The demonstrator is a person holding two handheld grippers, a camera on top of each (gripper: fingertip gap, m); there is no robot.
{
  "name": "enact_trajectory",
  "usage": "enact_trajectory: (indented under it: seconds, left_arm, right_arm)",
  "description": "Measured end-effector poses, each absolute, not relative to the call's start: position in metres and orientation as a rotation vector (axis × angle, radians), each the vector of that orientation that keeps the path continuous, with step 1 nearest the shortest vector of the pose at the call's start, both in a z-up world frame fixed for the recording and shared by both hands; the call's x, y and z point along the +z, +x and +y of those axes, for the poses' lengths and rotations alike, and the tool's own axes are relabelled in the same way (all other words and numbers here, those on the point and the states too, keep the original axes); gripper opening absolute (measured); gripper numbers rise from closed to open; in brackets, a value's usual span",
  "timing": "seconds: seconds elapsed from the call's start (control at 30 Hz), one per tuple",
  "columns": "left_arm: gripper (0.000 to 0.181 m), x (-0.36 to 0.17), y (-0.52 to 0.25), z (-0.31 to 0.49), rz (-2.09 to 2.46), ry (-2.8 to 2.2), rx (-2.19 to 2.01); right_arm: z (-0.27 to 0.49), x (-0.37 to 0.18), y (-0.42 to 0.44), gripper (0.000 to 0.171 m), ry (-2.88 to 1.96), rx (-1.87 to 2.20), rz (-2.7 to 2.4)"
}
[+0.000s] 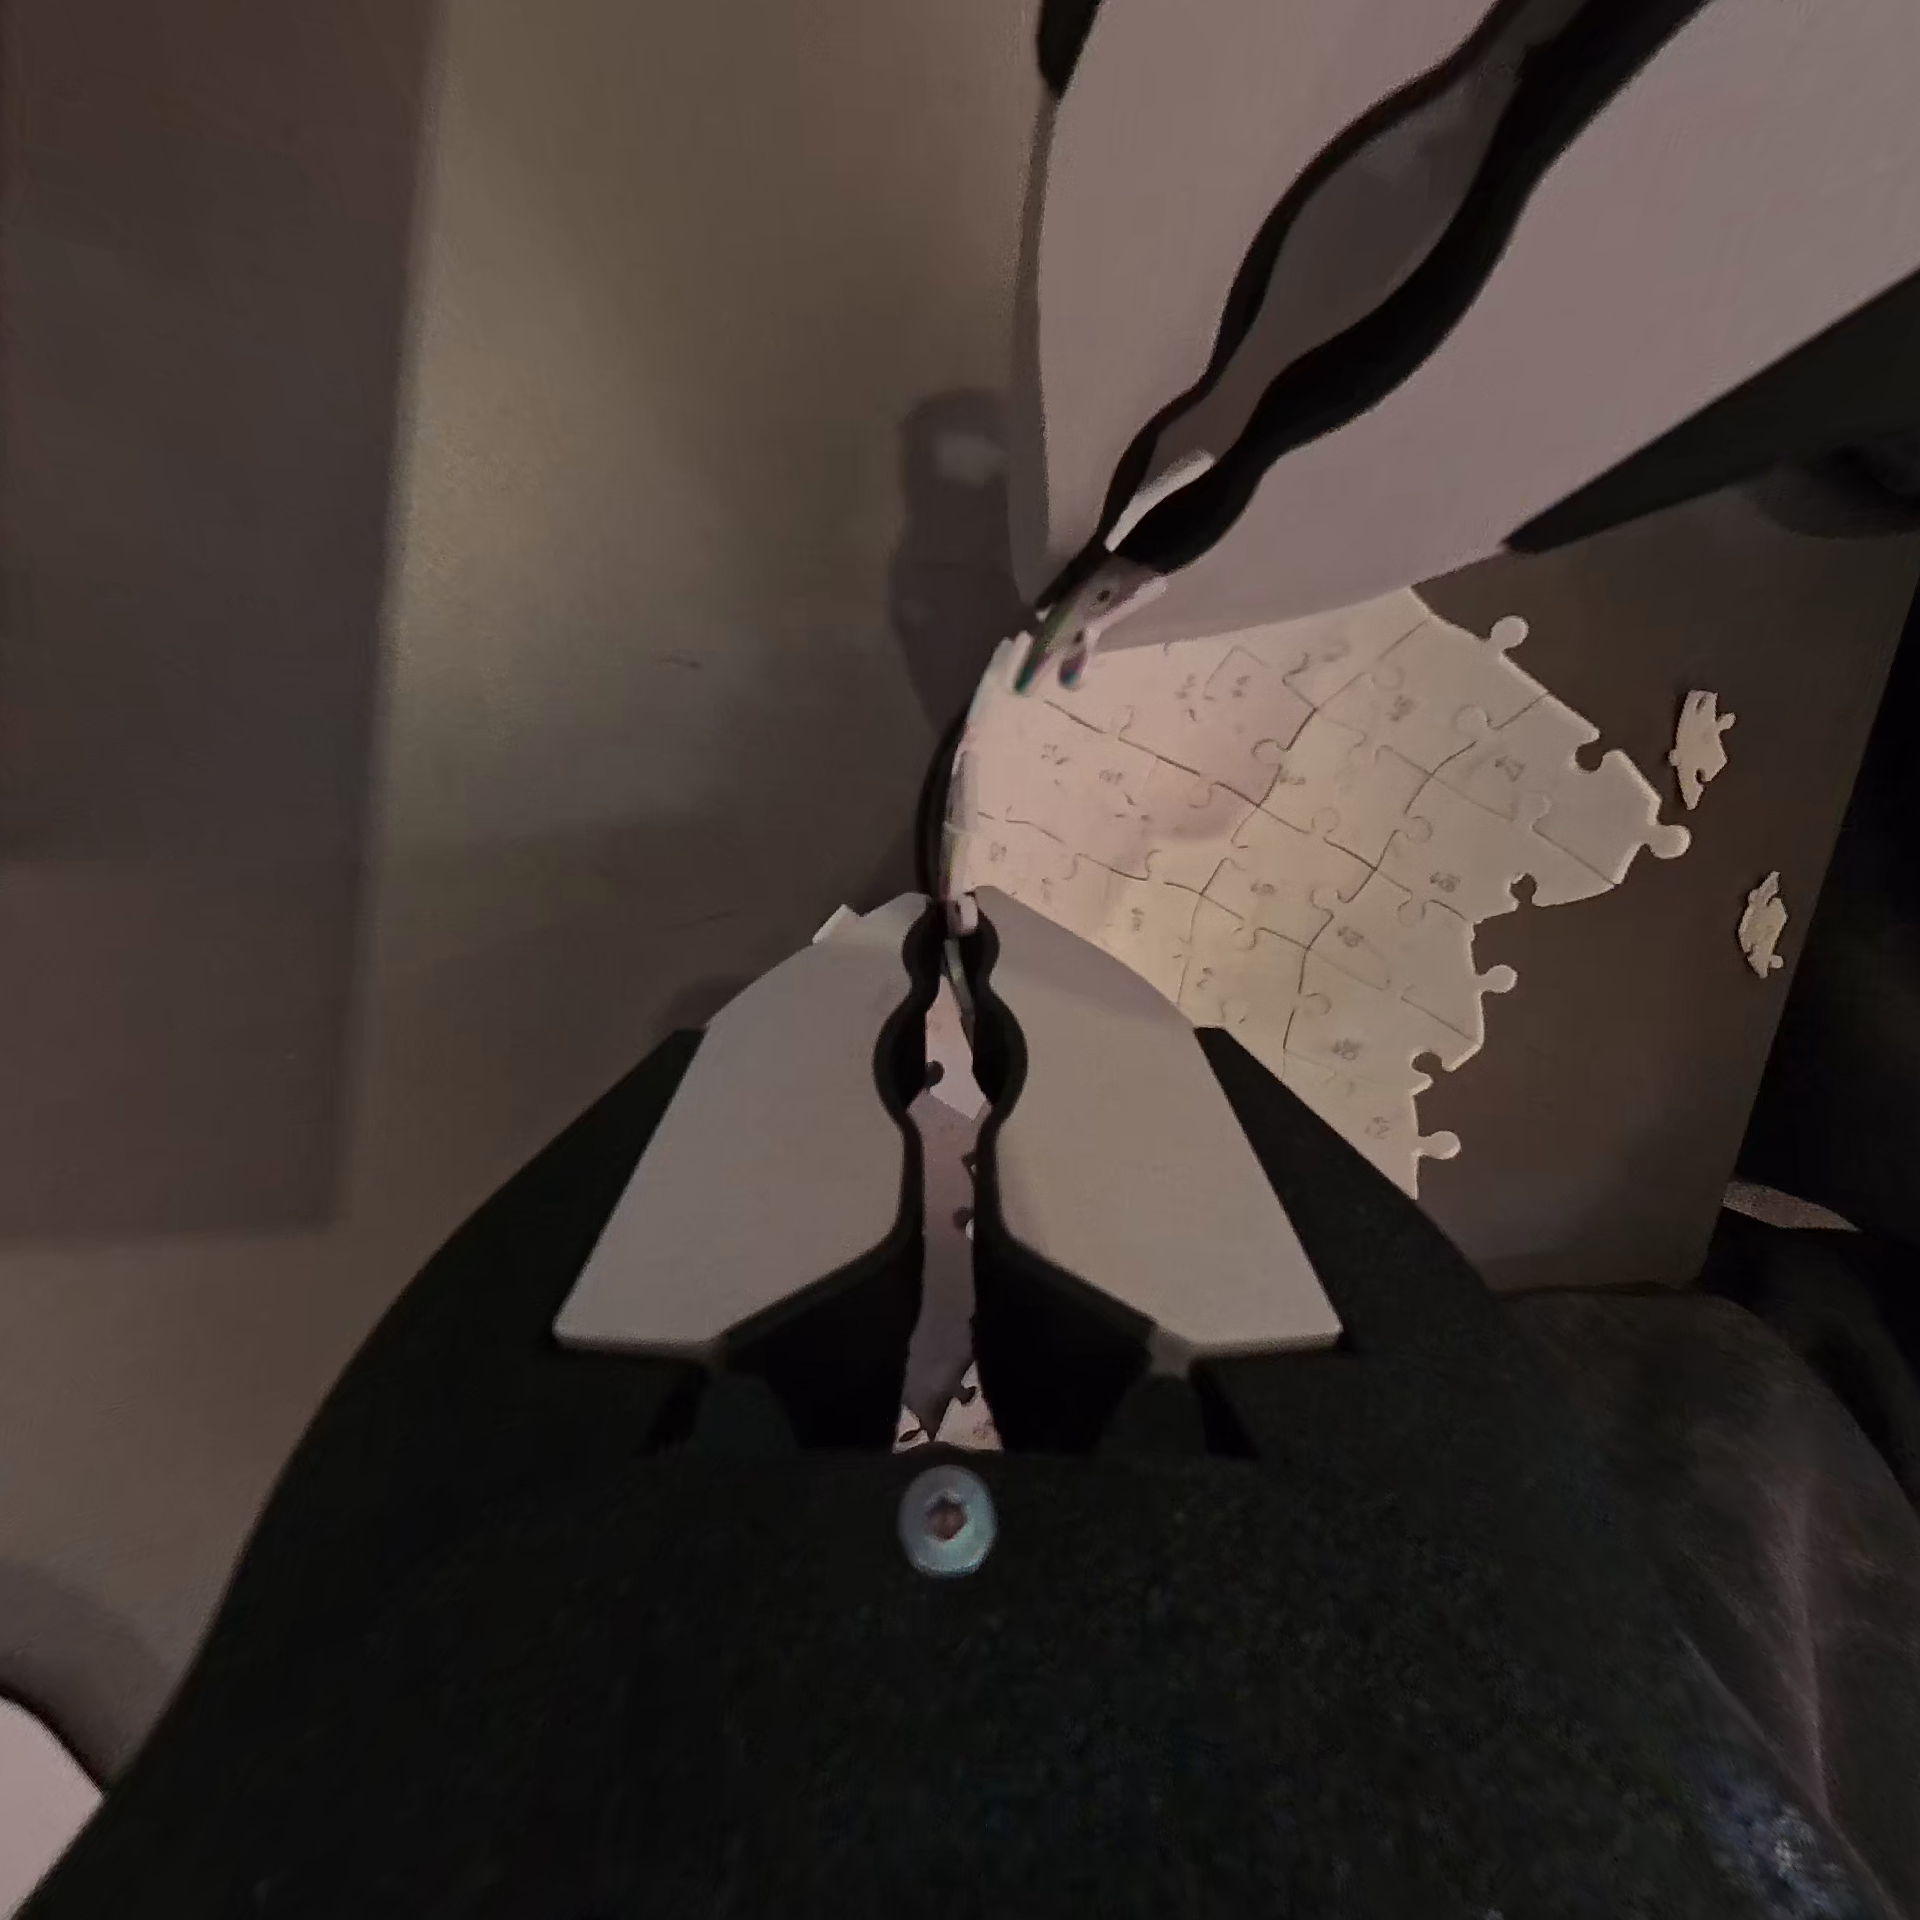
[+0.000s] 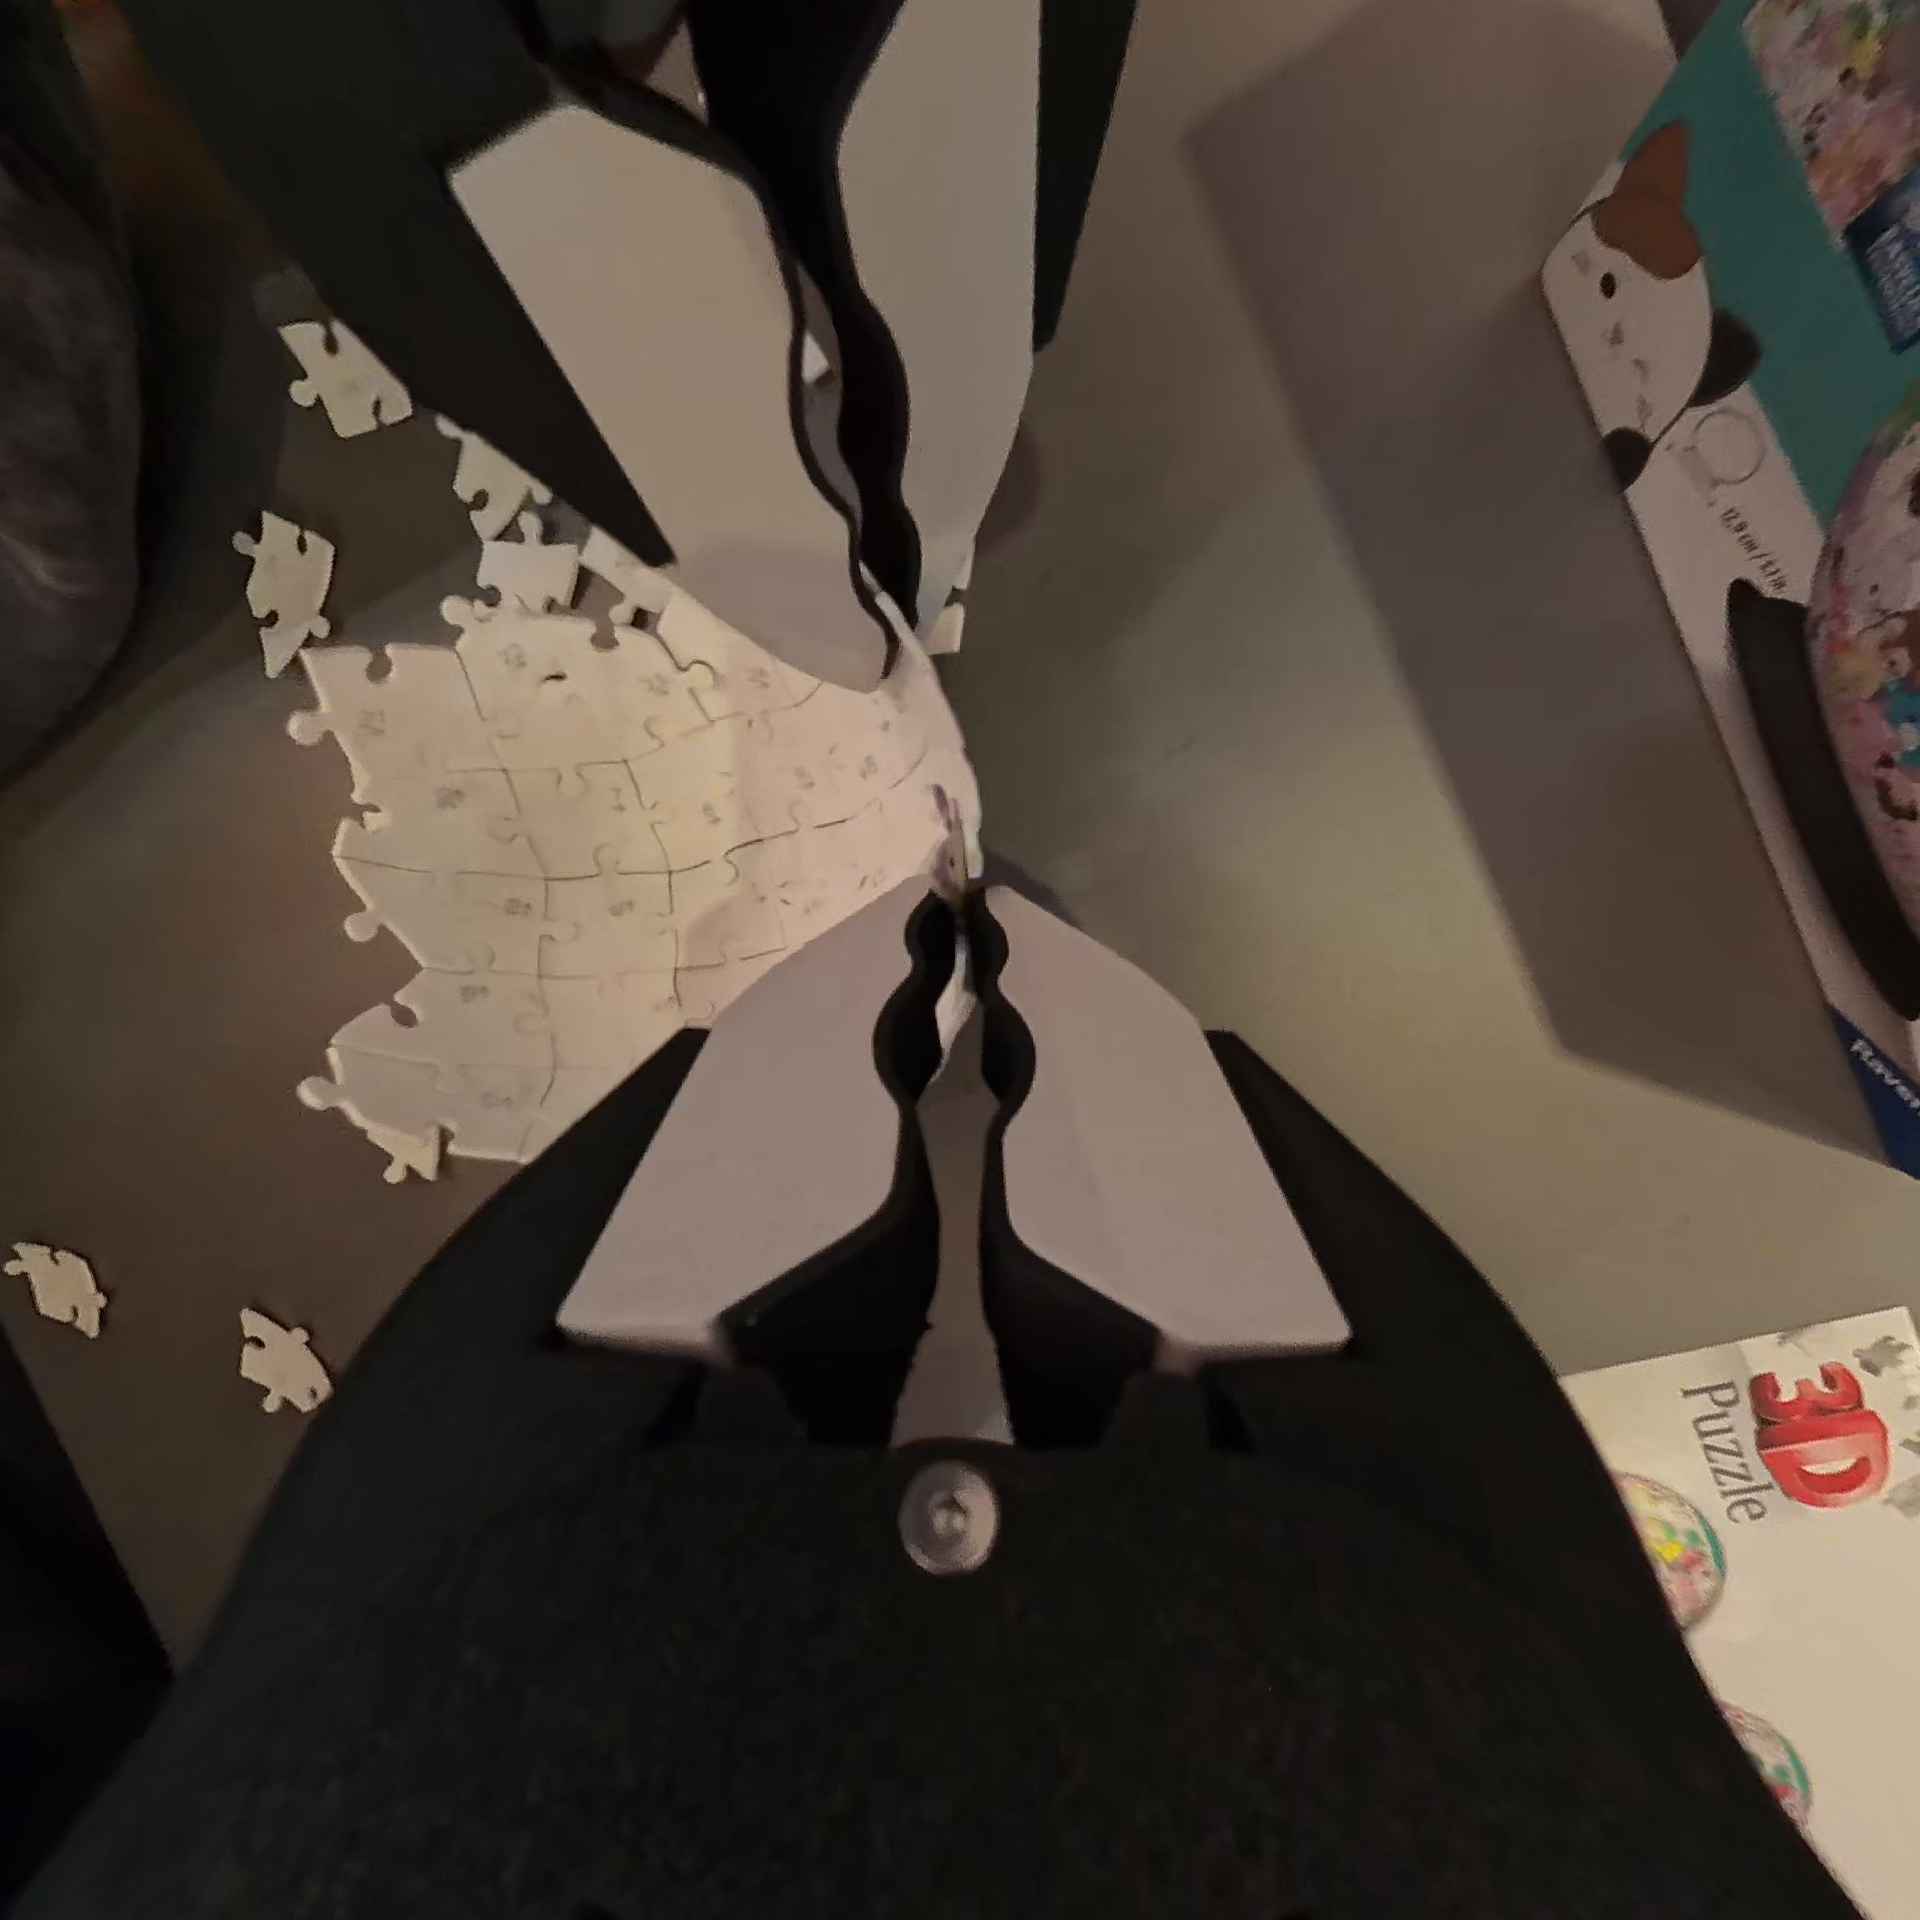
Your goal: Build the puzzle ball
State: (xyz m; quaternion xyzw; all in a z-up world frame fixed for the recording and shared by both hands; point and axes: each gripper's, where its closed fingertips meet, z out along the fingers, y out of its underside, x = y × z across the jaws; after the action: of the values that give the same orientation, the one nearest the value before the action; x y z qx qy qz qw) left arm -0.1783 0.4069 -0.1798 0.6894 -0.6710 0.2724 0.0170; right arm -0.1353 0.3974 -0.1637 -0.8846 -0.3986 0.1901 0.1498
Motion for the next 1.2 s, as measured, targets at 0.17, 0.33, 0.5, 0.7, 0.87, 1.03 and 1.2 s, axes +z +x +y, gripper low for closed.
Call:
enact_trajectory:
  seconds: [0.17, 0.33, 0.5, 0.7, 0.87, 1.03, 1.2]
  left_arm:
    - [0.002, -0.18, -0.178, 0.407, -2.086, 2.143, 0.846]
    - [0.002, -0.18, -0.177, 0.407, -2.092, 2.144, 0.841]
    - [0.003, -0.18, -0.177, 0.407, -2.093, 2.146, 0.838]
    - [0.003, -0.179, -0.177, 0.407, -2.108, 2.15, 0.824]
    - [0.003, -0.179, -0.177, 0.407, -2.115, 2.15, 0.821]
    - [0.003, -0.18, -0.177, 0.406, -2.12, 2.14, 0.816]
    - [0.003, -0.18, -0.176, 0.406, -2.122, 2.139, 0.826]
  right_arm:
    - [0.397, -0.166, -0.134, 0.003, -2.546, 0.543, -1.156]
    - [0.397, -0.171, -0.134, 0.003, -2.558, 0.541, -1.159]
    - [0.397, -0.171, -0.133, 0.003, -2.58, 0.543, -1.128]
    - [0.396, -0.176, -0.133, 0.002, -2.614, 0.541, -1.108]
    - [0.397, -0.173, -0.131, 0.002, -2.61, 0.525, -1.101]
    - [0.397, -0.175, -0.131, 0.003, -2.623, 0.539, -1.087]
    - [0.396, -0.176, -0.13, 0.003, -2.642, 0.554, -1.065]
